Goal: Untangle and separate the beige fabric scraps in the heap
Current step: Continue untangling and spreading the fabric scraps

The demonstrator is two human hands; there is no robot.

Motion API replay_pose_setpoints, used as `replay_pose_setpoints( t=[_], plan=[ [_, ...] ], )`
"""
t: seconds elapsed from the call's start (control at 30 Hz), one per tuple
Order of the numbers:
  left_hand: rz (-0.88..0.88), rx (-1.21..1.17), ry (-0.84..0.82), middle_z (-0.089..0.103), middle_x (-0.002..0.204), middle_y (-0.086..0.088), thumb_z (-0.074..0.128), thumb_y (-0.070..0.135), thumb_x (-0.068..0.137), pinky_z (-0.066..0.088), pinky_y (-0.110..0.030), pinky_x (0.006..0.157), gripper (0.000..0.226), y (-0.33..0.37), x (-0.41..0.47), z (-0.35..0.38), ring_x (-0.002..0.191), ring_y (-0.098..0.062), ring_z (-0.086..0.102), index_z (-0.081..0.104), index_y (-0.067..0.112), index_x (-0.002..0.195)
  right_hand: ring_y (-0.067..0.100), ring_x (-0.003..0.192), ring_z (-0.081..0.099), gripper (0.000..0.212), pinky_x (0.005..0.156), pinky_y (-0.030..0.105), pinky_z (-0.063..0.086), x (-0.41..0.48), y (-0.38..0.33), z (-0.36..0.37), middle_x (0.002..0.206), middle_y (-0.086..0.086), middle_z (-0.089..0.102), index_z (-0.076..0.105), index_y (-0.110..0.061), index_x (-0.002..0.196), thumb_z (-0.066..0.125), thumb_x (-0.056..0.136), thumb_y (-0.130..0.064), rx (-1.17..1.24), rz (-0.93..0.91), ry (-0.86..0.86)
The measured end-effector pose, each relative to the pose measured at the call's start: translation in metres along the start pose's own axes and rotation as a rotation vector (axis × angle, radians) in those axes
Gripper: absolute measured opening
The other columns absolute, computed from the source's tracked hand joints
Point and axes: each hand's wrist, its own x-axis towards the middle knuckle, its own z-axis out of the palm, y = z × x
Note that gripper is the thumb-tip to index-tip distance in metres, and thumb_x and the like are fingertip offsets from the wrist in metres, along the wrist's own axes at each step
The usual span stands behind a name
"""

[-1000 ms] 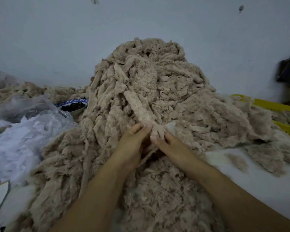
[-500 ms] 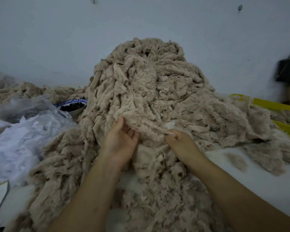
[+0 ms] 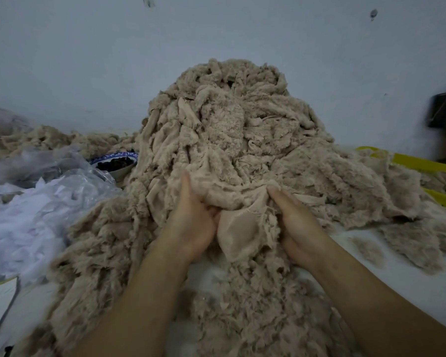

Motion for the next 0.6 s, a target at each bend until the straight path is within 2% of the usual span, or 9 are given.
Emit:
replay_pose_setpoints(
  t=[0.1,0.13,0.2,0.23,0.3,0.4,0.47,0.53,0.6],
  plan=[
    [-0.002,0.456,-0.159,0.07,0.124,-0.01,0.054,0.066,0.089,0.045,-0.04,0.106,0.072,-0.017,-0.005,0.014,0.121,-0.021,0.063,0.063,0.004,0.126,0.022,0.096,0.073,0.023,0.085,0.038,0.057,-0.004,0.002,0.003,0.101,0.008,0.076,0.073,-0.025,0.098,0.053,0.101,-0.035,-0.183,-0.119,-0.027],
    [0.019,0.581,-0.131,0.073,0.109,-0.006,0.063,0.064,0.086,0.05,-0.04,0.098,0.067,-0.021,-0.006,0.015,0.108,-0.018,0.068,0.068,0.003,0.114,0.017,0.095,0.073,0.024,0.084,0.035,0.056,-0.006,0.003,0.005,0.097,0.001,0.076,0.073,-0.03,0.091,0.053,0.101,-0.036,-0.285,-0.169,-0.024],
    [0.08,0.741,-0.012,0.067,0.071,0.001,0.074,0.054,0.082,0.051,-0.03,0.066,0.05,-0.026,-0.005,0.015,0.068,-0.009,0.065,0.063,0.005,0.082,0.006,0.091,0.071,0.024,0.079,0.024,0.054,-0.009,0.005,0.009,0.093,-0.01,0.075,0.071,-0.035,0.086,0.052,0.101,-0.038,-0.433,-0.253,-0.015],
    [0.113,0.739,0.006,0.067,0.067,0.003,0.072,0.044,0.087,0.049,-0.025,0.06,0.038,-0.026,-0.006,0.014,0.062,-0.007,0.064,0.063,0.008,0.08,0.005,0.089,0.07,0.024,0.076,0.022,0.054,-0.009,0.005,0.01,0.091,-0.011,0.075,0.07,-0.035,0.085,0.052,0.101,-0.038,-0.449,-0.276,-0.016],
    [0.142,0.611,-0.015,0.077,0.086,-0.005,0.062,0.026,0.097,0.055,-0.021,0.068,0.021,-0.022,-0.007,0.014,0.082,-0.014,0.074,0.072,0.007,0.097,0.014,0.087,0.072,0.023,0.074,0.027,0.058,-0.009,0.004,0.01,0.091,-0.002,0.075,0.069,-0.028,0.088,0.054,0.1,-0.04,-0.443,-0.278,-0.008],
    [0.138,0.434,-0.025,0.075,0.107,-0.014,0.055,0.021,0.101,0.058,-0.03,0.084,0.026,-0.019,-0.009,0.017,0.103,-0.025,0.072,0.071,0.004,0.113,0.017,0.09,0.073,0.016,0.073,0.03,0.059,-0.01,0.002,0.008,0.097,-0.001,0.076,0.07,-0.032,0.098,0.059,0.097,-0.044,-0.432,-0.246,-0.095],
    [0.141,0.315,0.042,0.075,0.105,-0.015,0.055,0.02,0.1,0.06,-0.032,0.081,0.025,-0.02,-0.009,0.019,0.099,-0.025,0.073,0.07,0.003,0.111,0.017,0.093,0.072,0.021,0.08,0.035,0.059,-0.009,0.003,0.008,0.104,-0.004,0.075,0.067,-0.035,0.111,0.059,0.095,-0.046,-0.494,-0.223,-0.154],
    [0.138,0.142,0.124,0.076,0.097,-0.016,0.054,0.019,0.1,0.06,-0.031,0.07,0.024,-0.015,-0.006,0.02,0.087,-0.024,0.075,0.07,0.0,0.106,0.018,0.07,0.066,0.014,0.067,0.041,0.052,-0.008,0.003,0.01,0.081,-0.007,0.072,0.066,-0.041,0.095,0.052,0.094,-0.042,-0.608,-0.251,-0.149],
    [0.143,0.013,0.174,0.069,0.078,-0.012,0.053,0.02,0.101,0.054,-0.028,0.063,0.024,-0.009,-0.003,0.016,0.066,-0.02,0.067,0.068,0.004,0.092,0.006,0.047,0.046,0.027,0.051,0.028,0.038,-0.007,0.005,0.011,0.055,-0.016,0.057,0.061,-0.046,0.077,0.049,0.096,-0.032,-0.698,-0.282,-0.113]
  ],
)
